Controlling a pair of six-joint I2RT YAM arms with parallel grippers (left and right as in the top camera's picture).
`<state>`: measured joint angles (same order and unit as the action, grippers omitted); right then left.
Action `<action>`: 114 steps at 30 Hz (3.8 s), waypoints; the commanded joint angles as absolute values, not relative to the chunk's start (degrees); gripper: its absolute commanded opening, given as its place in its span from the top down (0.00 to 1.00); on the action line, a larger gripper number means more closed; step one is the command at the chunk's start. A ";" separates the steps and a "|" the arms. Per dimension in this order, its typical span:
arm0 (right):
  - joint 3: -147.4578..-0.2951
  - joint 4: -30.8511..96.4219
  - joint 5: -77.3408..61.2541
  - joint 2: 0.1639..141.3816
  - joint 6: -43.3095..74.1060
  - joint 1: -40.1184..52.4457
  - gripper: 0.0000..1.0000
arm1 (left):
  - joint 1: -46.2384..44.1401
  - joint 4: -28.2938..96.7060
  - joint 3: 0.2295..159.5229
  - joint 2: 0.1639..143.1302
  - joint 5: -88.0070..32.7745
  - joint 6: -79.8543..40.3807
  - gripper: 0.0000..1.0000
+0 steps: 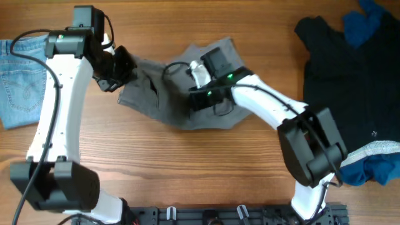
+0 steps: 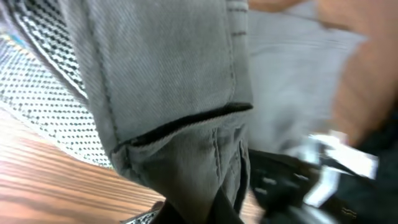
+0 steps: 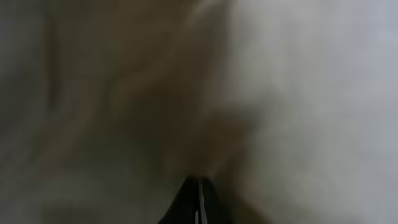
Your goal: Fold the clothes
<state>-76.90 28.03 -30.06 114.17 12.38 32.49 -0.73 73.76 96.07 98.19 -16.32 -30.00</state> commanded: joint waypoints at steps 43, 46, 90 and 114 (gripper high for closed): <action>-75.31 50.96 -0.38 106.61 19.53 8.25 0.86 | -33.08 56.03 97.69 110.34 -17.02 -28.23 0.26; -75.61 52.38 -0.38 106.10 19.49 6.63 0.86 | -30.35 55.92 98.67 109.08 -12.80 -23.97 0.14; -63.44 53.28 -27.83 95.26 9.39 -13.17 0.31 | -43.18 51.22 99.35 121.80 -1.74 -24.82 0.09; -49.32 26.06 -50.02 104.38 16.93 0.95 0.28 | -15.27 62.02 99.33 112.60 -0.56 -27.68 0.05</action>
<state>-49.69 27.46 -46.35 103.28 14.04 0.62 -15.16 61.54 98.65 113.69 -1.10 -27.16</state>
